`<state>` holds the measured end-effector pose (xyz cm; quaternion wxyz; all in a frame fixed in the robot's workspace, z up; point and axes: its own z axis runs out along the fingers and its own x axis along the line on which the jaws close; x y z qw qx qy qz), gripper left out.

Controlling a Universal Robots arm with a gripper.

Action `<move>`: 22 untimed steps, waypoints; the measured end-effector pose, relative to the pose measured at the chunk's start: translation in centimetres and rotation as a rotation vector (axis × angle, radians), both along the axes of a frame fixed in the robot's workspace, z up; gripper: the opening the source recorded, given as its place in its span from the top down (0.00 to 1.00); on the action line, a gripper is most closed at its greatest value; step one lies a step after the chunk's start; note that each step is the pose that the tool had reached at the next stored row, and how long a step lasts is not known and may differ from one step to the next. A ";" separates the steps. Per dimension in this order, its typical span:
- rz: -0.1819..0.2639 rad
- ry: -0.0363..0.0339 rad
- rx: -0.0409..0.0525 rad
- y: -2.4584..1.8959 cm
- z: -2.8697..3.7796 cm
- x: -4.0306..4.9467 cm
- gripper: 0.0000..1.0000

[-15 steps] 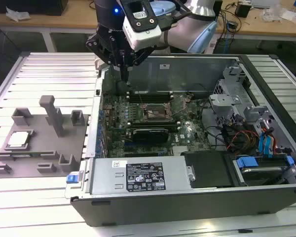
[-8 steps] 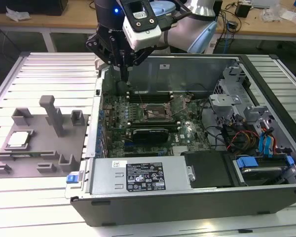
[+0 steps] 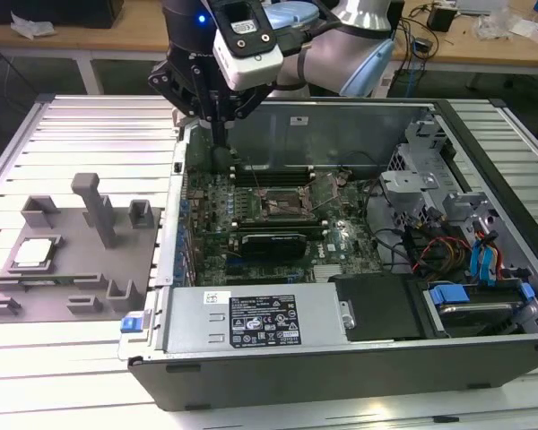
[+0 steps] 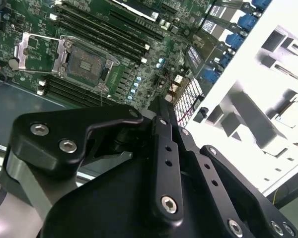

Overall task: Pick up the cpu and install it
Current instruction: 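Reach for the cpu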

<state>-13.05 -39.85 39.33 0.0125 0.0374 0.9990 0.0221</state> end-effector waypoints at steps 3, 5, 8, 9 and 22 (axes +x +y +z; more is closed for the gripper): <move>0.000 0.0000 0.0000 0.01 0.00 -0.22 0.89; 0.000 0.0000 0.0000 0.04 0.00 -0.60 0.89; 0.000 -0.0002 0.0000 0.06 0.00 -1.05 0.89; 0.000 -0.0002 0.0000 0.06 0.00 -1.25 0.89; 0.000 -0.0004 0.0000 0.07 0.00 -3.18 0.89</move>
